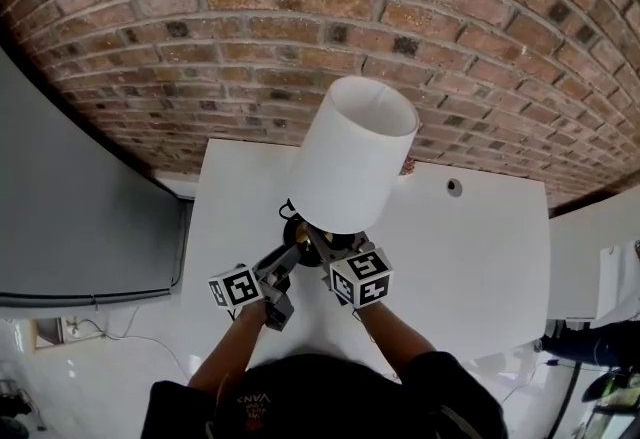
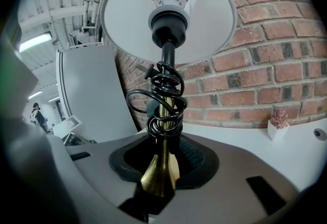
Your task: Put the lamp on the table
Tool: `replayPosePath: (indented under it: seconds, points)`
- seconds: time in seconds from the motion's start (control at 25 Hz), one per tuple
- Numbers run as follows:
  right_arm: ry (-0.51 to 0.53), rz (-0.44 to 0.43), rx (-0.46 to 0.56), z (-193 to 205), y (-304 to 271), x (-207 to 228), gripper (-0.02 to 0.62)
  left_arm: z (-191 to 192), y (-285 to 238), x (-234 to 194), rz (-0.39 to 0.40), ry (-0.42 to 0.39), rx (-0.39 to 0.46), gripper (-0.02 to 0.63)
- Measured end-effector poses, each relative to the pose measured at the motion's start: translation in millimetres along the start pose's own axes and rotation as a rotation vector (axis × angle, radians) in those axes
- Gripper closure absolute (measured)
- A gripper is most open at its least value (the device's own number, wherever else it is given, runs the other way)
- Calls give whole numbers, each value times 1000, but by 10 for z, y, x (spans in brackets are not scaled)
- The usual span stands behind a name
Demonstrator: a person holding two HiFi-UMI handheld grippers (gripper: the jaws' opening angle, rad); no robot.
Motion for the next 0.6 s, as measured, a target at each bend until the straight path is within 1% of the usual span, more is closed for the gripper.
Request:
replayPosePath:
  seconds: [0.08, 0.16, 0.2, 0.24, 0.32, 0.48, 0.6]
  points:
    - [4, 17, 5, 12, -35, 81, 483, -5, -3, -56, -9, -16, -11, 408]
    - [13, 40, 8, 18, -63, 176, 485, -30, 8, -120, -30, -51, -15, 411]
    - [19, 54, 9, 20, -74, 226, 486, -50, 20, -150, -44, -76, -16, 429]
    - [25, 70, 11, 21, -82, 278, 486, -72, 32, -170, -55, -105, -20, 462]
    - [35, 100, 20, 10, -106, 391, 486, -133, 47, -187, -77, -186, -26, 500]
    - [41, 145, 46, -46, -204, 594, 489, -276, 99, -234, -128, -390, -17, 591]
    - [40, 178, 62, -78, -274, 738, 489, -332, 128, -257, -161, -504, -15, 604]
Point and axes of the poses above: the fingertips, and each gripper's own axes: y backward along the fingers, x to its right, z out of its underside, the point moved 2 cm from there along y, backward along the fingers
